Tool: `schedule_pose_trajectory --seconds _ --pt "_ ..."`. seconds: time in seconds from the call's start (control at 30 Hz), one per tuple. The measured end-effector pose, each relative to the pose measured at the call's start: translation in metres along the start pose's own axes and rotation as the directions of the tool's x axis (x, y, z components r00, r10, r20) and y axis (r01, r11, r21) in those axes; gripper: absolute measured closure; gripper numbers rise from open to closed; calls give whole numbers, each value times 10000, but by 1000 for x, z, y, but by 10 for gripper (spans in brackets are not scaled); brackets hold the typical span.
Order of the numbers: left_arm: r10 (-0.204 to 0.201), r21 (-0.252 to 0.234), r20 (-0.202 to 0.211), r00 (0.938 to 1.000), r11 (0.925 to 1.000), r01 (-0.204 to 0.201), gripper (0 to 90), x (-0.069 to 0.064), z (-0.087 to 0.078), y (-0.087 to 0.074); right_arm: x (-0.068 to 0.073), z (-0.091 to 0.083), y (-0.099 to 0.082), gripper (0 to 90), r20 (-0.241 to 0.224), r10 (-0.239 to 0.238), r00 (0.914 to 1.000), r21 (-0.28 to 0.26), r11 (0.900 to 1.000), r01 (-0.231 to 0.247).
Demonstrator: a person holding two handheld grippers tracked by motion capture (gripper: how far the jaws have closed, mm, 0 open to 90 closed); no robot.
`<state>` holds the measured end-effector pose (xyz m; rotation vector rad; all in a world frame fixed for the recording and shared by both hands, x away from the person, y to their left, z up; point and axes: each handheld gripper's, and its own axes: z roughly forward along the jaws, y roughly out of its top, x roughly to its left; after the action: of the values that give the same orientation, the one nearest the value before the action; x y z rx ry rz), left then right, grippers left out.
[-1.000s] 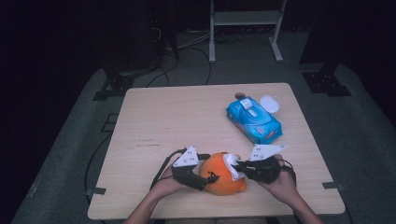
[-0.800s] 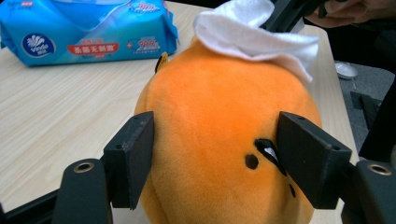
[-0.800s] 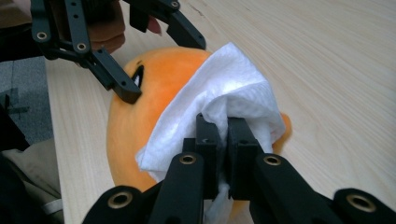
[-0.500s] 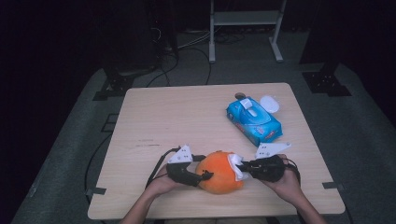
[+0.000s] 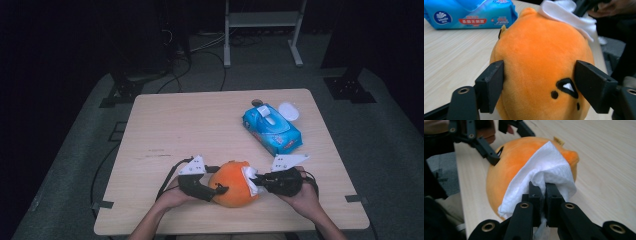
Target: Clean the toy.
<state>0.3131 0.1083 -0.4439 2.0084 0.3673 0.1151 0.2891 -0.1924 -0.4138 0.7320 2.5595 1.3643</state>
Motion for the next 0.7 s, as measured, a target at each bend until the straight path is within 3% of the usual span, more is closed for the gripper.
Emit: schedule_pose_trajectory --seconds 0.2,0.4,0.47,0.6,0.63,0.7 --pt "-121 0 -36 9999 9999 121 282 3 0 -4 -14 2 1 845 344 668 9972 -233 9975 -660" --pt "-475 -27 -65 9989 9989 475 264 6 -1 -6 -16 0 -7 845 172 756 9970 58 9971 -757" --pt "-329 -28 -68 9994 9995 329 266 5 0 -5 -15 -1 -9 844 67 775 9970 113 9969 -775" --pt "452 34 -74 9989 9990 -452 288 -5 3 -1 -9 -2 -2 844 -130 609 9981 -183 9980 -611" --pt "452 34 -74 9989 9990 -452 291 -5 3 -1 -9 -2 -2 844 -130 609 9981 -183 9980 -611" --pt "862 112 -86 9962 9962 -861 298 -11 6 2 -8 -1 6 845 54 462 9989 -422 9981 -459"
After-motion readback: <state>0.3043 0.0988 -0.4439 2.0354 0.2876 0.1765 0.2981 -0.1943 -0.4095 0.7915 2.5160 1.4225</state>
